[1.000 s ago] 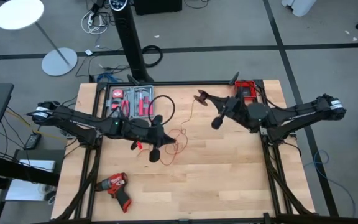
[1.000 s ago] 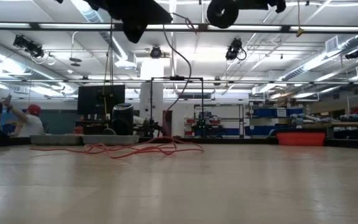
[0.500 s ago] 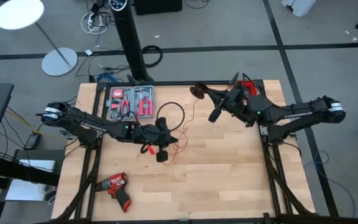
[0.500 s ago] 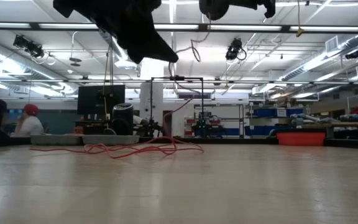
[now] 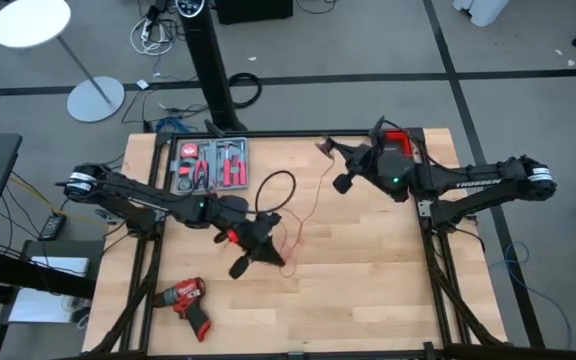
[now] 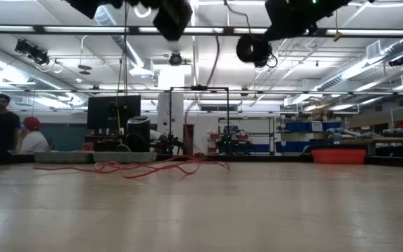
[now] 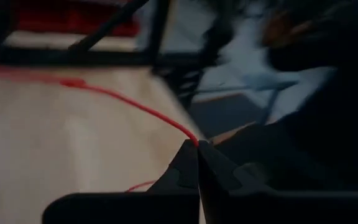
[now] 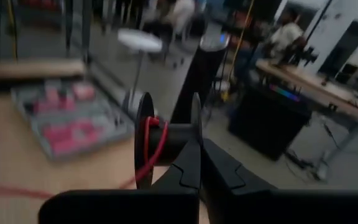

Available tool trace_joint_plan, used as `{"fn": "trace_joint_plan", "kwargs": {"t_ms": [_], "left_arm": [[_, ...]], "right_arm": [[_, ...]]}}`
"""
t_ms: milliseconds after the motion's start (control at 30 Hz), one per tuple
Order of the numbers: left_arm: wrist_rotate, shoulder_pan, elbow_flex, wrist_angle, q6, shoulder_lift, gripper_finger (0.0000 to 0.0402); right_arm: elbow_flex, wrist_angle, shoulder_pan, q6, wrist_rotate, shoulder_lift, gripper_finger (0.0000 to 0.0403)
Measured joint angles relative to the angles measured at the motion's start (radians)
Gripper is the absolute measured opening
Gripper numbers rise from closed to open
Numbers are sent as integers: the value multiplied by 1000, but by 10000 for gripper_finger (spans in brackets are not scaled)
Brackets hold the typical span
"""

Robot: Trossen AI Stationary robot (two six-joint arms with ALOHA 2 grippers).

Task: Coil cords
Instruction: Uncoil the red wire

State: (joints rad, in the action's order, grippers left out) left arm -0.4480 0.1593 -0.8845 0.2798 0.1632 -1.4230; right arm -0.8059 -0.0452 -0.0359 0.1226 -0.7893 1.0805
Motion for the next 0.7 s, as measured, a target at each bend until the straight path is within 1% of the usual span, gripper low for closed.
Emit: {"fn": "trace_joint_plan", "kwargs": {"t_ms": [67, 200, 300, 367, 467, 533, 600, 700], "left_arm": [[-39, 0, 0, 33, 0, 16, 0], [-122, 0, 0, 112, -36, 49, 0], [-134, -7, 0, 146, -76, 88, 0], [-102, -21, 0, 147, -105, 114, 0], [7, -39, 0, 108, -114, 161, 0], [111, -50, -1, 64, -133, 187, 0], [237, -55, -1, -13, -138, 214, 0], [458, -55, -1, -125, -139, 245, 0]], "right_arm": [[0, 94, 6, -25, 7, 0, 0], [0, 267, 23, -68, 68, 0, 0], [0, 352, 41, -100, 140, 0, 0], [0, 386, 56, -114, 190, 0, 0], [0, 418, 85, -142, 256, 0, 0], [0, 422, 107, -150, 289, 0, 0], [0, 423, 131, -152, 324, 0, 0], [0, 424, 170, -148, 372, 0, 0]]}}
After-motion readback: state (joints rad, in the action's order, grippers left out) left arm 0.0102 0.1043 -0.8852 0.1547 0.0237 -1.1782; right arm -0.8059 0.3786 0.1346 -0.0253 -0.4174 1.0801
